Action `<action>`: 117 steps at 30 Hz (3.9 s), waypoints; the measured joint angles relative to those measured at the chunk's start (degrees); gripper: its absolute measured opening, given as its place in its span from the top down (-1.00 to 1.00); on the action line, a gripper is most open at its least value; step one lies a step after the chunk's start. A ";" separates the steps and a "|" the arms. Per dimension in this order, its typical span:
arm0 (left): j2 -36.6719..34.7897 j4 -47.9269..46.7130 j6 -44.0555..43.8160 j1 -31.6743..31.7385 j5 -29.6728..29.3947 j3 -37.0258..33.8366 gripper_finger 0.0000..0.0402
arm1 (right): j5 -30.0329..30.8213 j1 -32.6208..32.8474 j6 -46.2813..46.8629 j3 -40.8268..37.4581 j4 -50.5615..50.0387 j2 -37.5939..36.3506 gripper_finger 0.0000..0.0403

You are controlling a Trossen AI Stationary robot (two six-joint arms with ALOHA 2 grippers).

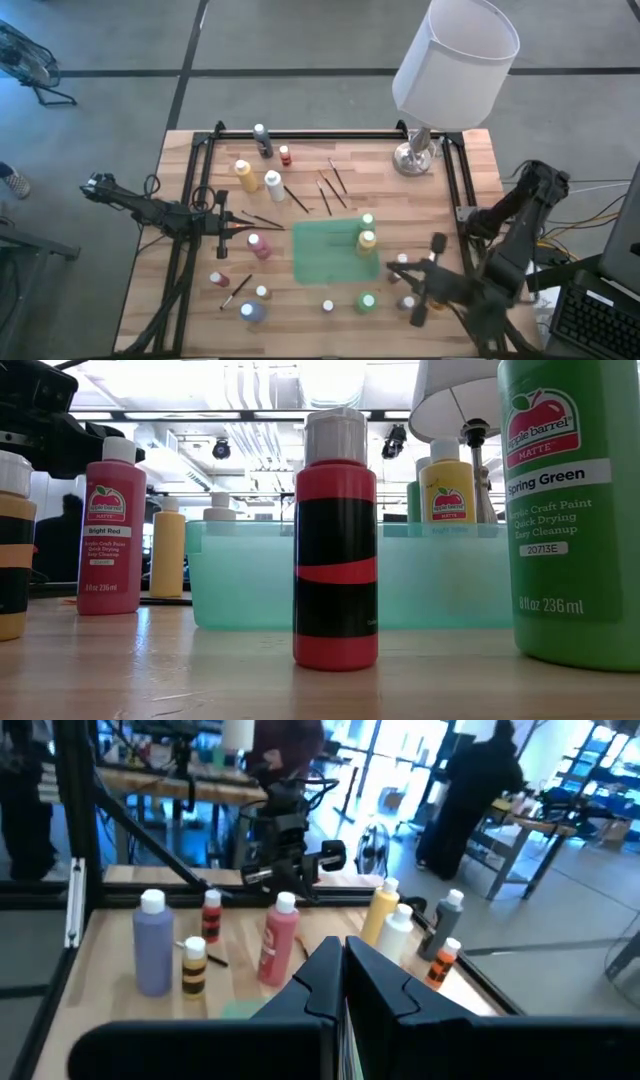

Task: Pick & Place Paint Supplies
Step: Put the silver paintbrush into the yellow cup

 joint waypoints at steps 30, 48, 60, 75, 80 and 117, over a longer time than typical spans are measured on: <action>0.00 0.09 0.00 0.00 0.00 -0.01 0.85 | 15.77 25.75 29.32 -23.78 0.61 -0.11 0.96; 0.00 0.33 -0.02 0.00 -0.04 -0.03 0.85 | 9.73 25.87 38.28 -27.23 0.85 0.00 0.96; 0.00 0.35 -0.02 0.00 -0.02 -0.03 0.85 | 6.47 25.48 41.11 -30.96 4.09 0.04 0.96; 0.00 0.37 -0.02 0.00 -0.02 -0.03 0.85 | 6.35 24.73 41.69 -36.01 9.64 0.00 0.96; 0.00 0.39 0.00 0.00 -0.02 -0.03 0.85 | 6.56 24.02 41.68 -36.89 9.60 0.00 0.96; 0.00 0.39 -0.02 0.00 -0.02 -0.03 0.85 | 4.79 20.71 41.14 -36.94 12.85 0.04 0.96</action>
